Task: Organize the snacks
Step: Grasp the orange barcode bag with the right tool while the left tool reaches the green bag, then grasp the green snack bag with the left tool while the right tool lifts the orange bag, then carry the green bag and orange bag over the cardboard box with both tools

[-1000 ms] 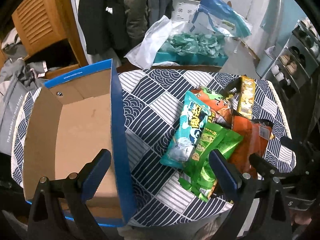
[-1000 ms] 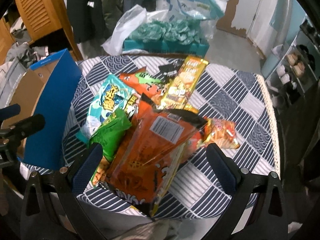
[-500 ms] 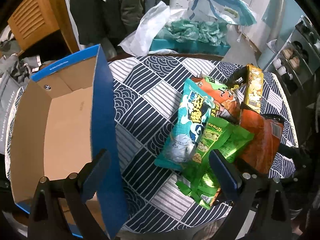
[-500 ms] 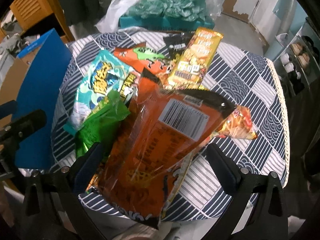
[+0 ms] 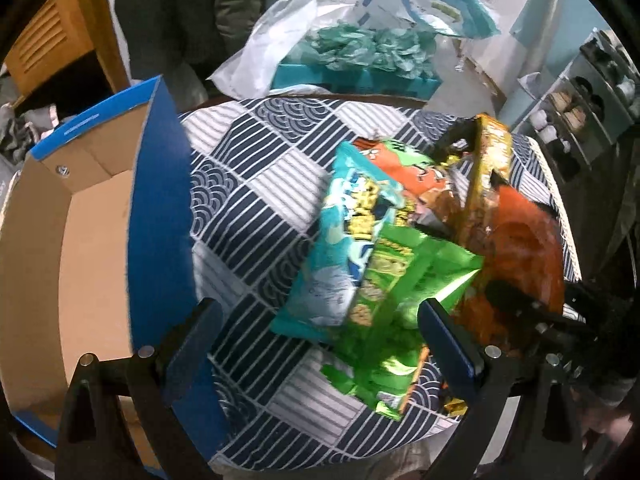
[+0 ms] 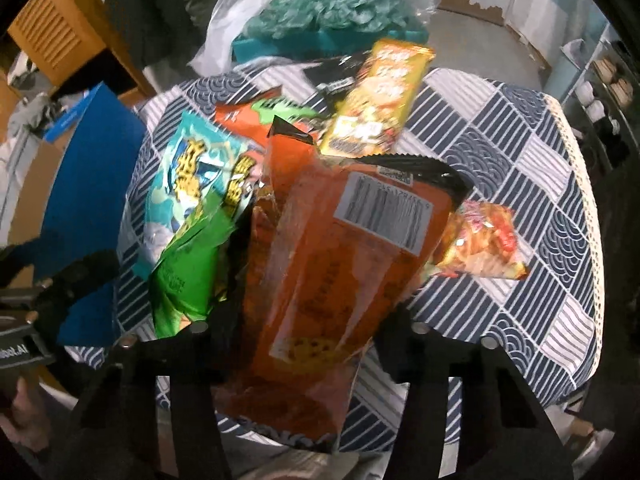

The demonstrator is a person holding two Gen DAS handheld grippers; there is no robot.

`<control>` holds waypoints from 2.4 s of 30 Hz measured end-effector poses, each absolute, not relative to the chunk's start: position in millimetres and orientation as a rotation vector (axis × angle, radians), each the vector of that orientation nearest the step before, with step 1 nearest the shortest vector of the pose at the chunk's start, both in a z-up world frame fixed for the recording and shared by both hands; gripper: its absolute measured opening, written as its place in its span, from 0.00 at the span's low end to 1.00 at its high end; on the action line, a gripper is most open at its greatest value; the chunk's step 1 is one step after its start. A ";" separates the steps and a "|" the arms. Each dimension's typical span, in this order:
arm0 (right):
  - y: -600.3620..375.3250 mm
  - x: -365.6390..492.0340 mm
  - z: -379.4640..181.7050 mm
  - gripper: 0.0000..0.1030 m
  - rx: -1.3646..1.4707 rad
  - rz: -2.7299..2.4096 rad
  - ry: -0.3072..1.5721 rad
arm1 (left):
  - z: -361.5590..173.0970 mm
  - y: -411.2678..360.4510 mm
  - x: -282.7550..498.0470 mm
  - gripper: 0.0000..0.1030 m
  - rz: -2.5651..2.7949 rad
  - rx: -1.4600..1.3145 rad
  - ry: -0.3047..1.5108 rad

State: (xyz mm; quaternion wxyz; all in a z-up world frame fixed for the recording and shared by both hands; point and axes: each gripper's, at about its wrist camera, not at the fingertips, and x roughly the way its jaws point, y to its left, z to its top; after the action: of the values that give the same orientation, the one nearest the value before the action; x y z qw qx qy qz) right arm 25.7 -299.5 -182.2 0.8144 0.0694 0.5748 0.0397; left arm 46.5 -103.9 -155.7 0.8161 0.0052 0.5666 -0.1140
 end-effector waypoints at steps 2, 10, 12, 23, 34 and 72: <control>-307.1 25.3 -176.2 0.49 0.158 0.067 1.202 | -157.3 -110.8 46.1 0.96 -0.255 0.030 1.208; -335.9 19.7 -167.0 0.49 0.242 0.045 1.166 | -174.6 -139.5 44.8 0.96 -0.299 0.071 1.255; -340.2 17.3 -166.7 0.49 0.256 0.042 1.165 | -183.7 -147.2 46.2 0.96 -0.298 0.094 1.280; -349.6 16.3 -168.3 0.49 0.267 0.039 1.164 | -220.0 -163.5 50.1 0.64 -0.299 0.166 1.351; -343.8 18.5 -158.7 0.49 0.247 0.052 1.135 | -189.1 -143.1 41.9 0.51 -0.325 0.103 1.294; -251.5 33.5 -69.4 0.48 0.126 0.211 0.931 | -48.9 -36.9 26.4 0.49 -0.215 0.028 0.947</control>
State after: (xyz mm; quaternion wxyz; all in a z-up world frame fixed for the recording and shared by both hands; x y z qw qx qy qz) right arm 33.5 -251.5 -69.4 0.8863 0.0605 0.4478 0.1016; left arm 26.4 -36.9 -48.9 0.8843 0.0136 0.4551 -0.1035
